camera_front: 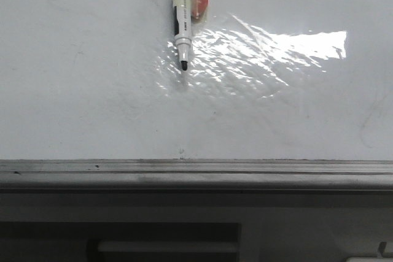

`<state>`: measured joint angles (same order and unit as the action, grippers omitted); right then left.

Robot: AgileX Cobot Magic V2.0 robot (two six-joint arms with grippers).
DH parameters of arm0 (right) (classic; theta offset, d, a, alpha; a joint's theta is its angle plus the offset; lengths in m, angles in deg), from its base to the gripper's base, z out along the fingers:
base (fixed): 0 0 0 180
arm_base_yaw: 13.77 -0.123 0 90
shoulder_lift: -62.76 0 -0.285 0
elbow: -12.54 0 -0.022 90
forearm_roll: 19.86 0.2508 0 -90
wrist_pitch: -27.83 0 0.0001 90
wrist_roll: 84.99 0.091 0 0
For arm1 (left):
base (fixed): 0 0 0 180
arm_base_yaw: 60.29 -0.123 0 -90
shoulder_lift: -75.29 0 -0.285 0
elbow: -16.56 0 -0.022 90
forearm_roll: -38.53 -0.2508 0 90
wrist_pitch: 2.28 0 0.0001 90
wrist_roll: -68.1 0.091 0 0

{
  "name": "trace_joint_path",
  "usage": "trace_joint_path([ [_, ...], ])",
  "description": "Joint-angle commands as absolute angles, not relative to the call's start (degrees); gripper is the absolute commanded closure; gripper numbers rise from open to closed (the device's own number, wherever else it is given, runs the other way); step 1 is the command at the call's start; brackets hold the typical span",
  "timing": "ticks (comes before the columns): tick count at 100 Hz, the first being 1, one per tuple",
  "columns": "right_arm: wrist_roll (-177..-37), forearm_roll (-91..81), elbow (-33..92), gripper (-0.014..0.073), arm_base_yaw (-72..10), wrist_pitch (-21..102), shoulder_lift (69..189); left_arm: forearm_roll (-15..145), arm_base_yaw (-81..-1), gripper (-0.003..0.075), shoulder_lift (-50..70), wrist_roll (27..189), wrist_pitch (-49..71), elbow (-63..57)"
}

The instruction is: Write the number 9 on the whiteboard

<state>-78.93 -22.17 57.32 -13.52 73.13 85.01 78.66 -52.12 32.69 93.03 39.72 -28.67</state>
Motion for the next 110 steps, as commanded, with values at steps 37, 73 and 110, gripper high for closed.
trace_joint_path([
  [37, -79.5, -21.7, 54.0, 0.0216, -17.2, 71.2, 87.6, 96.0, -27.3, 0.0307, 13.2, 103.5, 20.9, -20.5],
  [73, -79.5, -21.8, 54.0, 0.0216, -17.5, 71.0, 87.6, 103.3, -7.7, 0.0335, 1.9, 103.5, -9.4, -20.3],
  [110, -79.5, -21.7, 54.0, 0.0216, -17.8, 71.0, 87.6, 103.4, -7.7, 0.0335, -6.4, 103.3, -10.3, -15.4],
])
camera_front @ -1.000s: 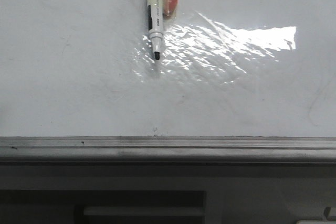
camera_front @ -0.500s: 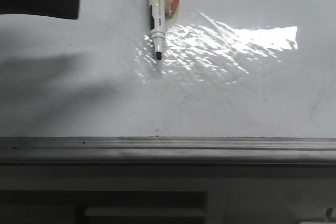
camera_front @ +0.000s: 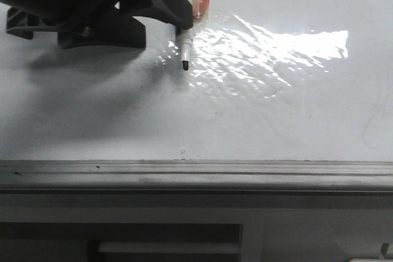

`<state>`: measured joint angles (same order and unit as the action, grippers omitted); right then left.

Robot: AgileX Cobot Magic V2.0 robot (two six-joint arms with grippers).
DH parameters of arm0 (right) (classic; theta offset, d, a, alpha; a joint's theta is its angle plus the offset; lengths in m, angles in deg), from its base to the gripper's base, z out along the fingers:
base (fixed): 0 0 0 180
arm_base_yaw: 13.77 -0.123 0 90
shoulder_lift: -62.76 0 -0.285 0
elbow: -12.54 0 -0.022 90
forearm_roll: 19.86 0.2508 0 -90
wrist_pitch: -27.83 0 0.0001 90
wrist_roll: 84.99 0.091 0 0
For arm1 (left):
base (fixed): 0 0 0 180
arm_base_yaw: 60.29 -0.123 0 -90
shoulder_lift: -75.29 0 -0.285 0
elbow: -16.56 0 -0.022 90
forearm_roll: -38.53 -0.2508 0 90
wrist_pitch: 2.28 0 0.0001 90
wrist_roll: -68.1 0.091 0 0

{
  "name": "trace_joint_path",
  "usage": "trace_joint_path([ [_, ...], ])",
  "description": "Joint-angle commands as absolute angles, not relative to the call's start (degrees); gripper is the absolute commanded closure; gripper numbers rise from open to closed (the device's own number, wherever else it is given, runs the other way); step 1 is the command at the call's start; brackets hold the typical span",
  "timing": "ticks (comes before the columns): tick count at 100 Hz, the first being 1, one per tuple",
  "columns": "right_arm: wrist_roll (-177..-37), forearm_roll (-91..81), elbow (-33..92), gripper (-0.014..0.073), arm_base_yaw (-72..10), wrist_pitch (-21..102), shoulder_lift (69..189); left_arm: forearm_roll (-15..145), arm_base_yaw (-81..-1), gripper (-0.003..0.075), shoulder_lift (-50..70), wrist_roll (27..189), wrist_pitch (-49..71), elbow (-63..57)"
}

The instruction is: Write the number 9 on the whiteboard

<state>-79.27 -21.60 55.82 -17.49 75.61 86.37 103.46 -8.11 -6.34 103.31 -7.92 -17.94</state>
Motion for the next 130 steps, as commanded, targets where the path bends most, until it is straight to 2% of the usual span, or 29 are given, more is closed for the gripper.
trace_joint_path([
  [1, -79.5, -21.7, 54.0, 0.0216, -17.9, 71.0, 87.6, 103.4, -7.7, 0.0335, -6.5, 103.3, -10.3, -15.3],
  [10, -79.5, -21.7, 54.0, 0.0216, -18.4, 71.0, 87.6, 103.5, -7.7, 0.0340, -7.5, 103.3, -10.3, -15.0],
  [15, -79.5, -21.7, 54.0, 0.0216, -18.7, 71.0, 87.6, 103.5, -7.7, 0.0377, -7.9, 103.3, -10.2, -15.0],
  [22, -79.5, -21.5, 54.0, 0.0216, -19.3, 71.0, 87.6, 103.8, -7.7, 0.0496, -8.1, 103.3, -8.4, -15.0],
  [32, -79.5, -21.4, 54.0, 0.0216, -20.4, 71.0, 87.6, 103.6, -7.7, 0.0741, -8.1, 103.3, -4.3, -15.0],
  [50, -79.5, -21.4, 54.0, 0.0216, -22.1, 71.0, 87.6, 103.0, -7.7, 0.0741, -6.5, 103.6, -1.2, -15.0],
  [60, -81.5, -19.4, 54.0, 0.0216, -22.9, 71.0, 87.6, 97.4, -7.7, 0.0741, -3.3, 105.7, 7.6, -15.0],
  [77, -107.7, 4.1, 54.0, 0.0216, -25.1, 71.9, 88.6, 89.5, -7.6, 0.0741, 5.0, 120.3, 29.4, -15.4],
  [86, -121.8, 16.9, 54.0, 0.0216, -25.9, 74.1, 90.7, 89.5, -7.6, 0.0741, 9.3, 129.2, 34.9, -17.3],
  [111, -148.2, 40.1, 54.0, 0.0216, -29.9, 77.4, 100.3, 87.2, -7.6, 0.0741, 15.0, 133.9, 34.5, -21.0],
  [130, -154.7, 43.1, 53.3, 0.0216, -37.1, 79.2, 109.2, 84.5, -7.6, 0.0741, 13.6, 134.6, 34.5, -21.0],
])
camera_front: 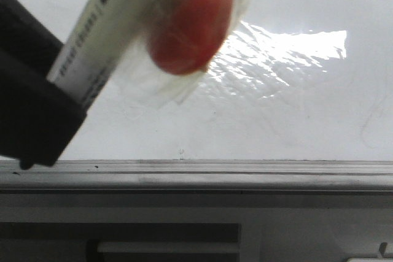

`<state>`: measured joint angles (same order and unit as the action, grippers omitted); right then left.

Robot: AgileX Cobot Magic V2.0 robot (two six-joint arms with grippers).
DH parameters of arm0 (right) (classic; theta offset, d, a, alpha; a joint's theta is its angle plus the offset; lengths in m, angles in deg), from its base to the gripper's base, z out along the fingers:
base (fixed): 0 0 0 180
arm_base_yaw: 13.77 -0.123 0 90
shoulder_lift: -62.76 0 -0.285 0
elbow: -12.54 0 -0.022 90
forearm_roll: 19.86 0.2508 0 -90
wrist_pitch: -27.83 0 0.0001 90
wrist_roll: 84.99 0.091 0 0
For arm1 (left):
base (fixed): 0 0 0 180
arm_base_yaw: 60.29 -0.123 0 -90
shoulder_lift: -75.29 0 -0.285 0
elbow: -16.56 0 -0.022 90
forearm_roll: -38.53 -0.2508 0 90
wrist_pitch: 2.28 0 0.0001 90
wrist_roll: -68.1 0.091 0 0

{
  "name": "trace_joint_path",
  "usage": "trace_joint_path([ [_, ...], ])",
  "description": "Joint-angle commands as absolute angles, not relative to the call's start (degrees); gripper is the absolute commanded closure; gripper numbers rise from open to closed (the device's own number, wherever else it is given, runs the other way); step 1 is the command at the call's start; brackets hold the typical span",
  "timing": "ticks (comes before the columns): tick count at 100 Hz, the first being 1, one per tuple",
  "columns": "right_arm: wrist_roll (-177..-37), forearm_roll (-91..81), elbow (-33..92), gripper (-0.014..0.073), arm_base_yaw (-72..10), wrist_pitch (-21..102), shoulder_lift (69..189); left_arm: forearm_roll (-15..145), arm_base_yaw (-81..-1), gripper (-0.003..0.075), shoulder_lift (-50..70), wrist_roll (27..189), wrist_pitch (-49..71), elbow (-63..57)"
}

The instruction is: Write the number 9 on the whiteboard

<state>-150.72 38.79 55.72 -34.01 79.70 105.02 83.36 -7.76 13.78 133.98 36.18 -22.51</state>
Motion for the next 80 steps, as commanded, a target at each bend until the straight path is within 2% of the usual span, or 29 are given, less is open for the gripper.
trace_joint_path([
  [1, -154.8, 43.1, 53.2, 0.0216, -37.4, 79.2, 109.6, 84.5, -7.6, 0.0741, 13.5, 134.7, 34.5, -21.0],
  [30, -159.2, 43.1, 47.0, 0.0216, -46.9, 73.6, 121.5, 84.2, -7.6, 0.0741, 12.5, 135.2, 33.0, -21.0],
  [65, -159.5, 45.2, 44.2, 0.0218, -52.6, 70.3, 130.3, 84.2, -7.6, 0.0741, 12.5, 135.3, 32.7, -21.0],
  [80, -159.5, 45.3, 44.2, 0.0281, -54.8, 69.1, 132.0, 84.2, -7.6, 0.0741, 12.5, 135.3, 32.7, -21.0],
])
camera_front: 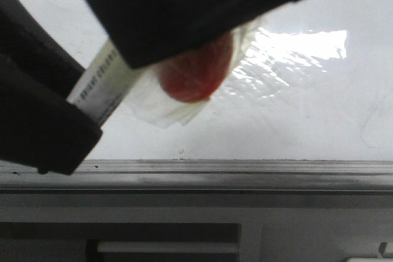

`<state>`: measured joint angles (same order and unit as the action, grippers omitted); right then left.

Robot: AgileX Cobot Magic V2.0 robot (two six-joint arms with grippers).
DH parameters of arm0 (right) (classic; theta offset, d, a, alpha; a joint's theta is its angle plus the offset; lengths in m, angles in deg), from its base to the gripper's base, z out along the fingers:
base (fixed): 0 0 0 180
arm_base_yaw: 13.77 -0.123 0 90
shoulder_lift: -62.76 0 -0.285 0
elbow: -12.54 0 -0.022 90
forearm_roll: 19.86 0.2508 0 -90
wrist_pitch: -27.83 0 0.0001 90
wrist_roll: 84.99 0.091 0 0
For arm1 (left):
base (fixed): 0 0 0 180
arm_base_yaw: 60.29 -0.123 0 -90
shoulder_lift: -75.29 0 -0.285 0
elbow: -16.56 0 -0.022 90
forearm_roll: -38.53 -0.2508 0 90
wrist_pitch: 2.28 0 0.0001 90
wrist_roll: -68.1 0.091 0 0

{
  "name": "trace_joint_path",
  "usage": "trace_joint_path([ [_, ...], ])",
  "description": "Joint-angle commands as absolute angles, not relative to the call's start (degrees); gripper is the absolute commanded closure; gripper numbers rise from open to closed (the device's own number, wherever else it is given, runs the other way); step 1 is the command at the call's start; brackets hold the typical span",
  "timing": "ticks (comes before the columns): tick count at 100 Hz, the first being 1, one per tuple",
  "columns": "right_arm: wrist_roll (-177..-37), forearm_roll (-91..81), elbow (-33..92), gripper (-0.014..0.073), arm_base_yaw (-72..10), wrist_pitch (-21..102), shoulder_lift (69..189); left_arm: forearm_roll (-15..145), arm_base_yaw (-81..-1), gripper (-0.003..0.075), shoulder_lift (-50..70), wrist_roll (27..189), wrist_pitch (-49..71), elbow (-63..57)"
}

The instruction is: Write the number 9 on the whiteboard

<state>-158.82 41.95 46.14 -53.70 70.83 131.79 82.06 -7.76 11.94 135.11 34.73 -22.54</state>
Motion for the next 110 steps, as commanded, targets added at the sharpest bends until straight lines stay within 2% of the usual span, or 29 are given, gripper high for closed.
trace_joint_path([
  [1, -159.5, 45.3, 44.2, 0.0284, -55.1, 69.1, 132.2, 84.2, -7.6, 0.0741, 12.5, 135.3, 32.7, -21.0],
  [13, -159.2, 45.3, 44.2, 0.0358, -57.1, 67.2, 133.1, 84.2, -7.6, 0.0741, 12.5, 135.3, 32.7, -21.0],
  [17, -159.2, 45.3, 44.2, 0.0426, -57.5, 66.9, 133.3, 84.2, -7.6, 0.0741, 12.5, 135.3, 32.7, -21.0],
  [27, -159.1, 45.2, 44.2, 0.0659, -57.5, 66.2, 133.4, 84.3, -7.6, 0.0740, 12.5, 134.7, 32.7, -21.0],
  [34, -159.0, 45.1, 44.2, 0.0652, -57.5, 66.0, 133.4, 85.2, -7.6, 0.0727, 12.7, 134.3, 32.5, -21.0],
  [38, -158.0, 44.7, 43.9, 0.0652, -57.3, 66.1, 133.4, 85.9, -7.6, 0.0694, 13.3, 133.2, 31.9, -21.0],
  [47, -150.3, 40.1, 41.6, 0.0653, -55.7, 68.9, 133.4, 86.1, -7.7, 0.0550, 16.1, 129.9, 31.0, -20.7],
  [55, -139.9, 28.3, 37.3, 0.0653, -53.6, 74.8, 133.4, 85.9, -7.8, 0.0406, 20.0, 127.1, 31.0, -20.5],
  [63, -128.0, 14.9, 30.4, 0.0653, -52.3, 82.7, 133.4, 83.9, -7.8, 0.0327, 25.1, 123.4, 31.0, -20.5],
  [75, -112.9, -4.5, 19.8, 0.0638, -52.0, 87.9, 133.1, 78.8, -7.8, 0.0321, 32.2, 114.4, 29.8, -20.5],
  [86, -104.3, -9.9, 16.9, 0.0631, -52.0, 78.1, 130.0, 69.8, -7.8, 0.0339, 37.1, 103.0, 27.8, -21.0],
  [100, -104.3, -12.3, 24.1, 0.0631, -52.9, 61.0, 123.7, 53.0, -7.8, 0.0377, 42.5, 83.9, 23.4, -23.6],
  [110, -104.3, -18.0, 35.9, 0.0631, -52.9, 47.7, 119.7, 42.8, -7.8, 0.0389, 45.1, 73.7, 21.7, -25.9],
])
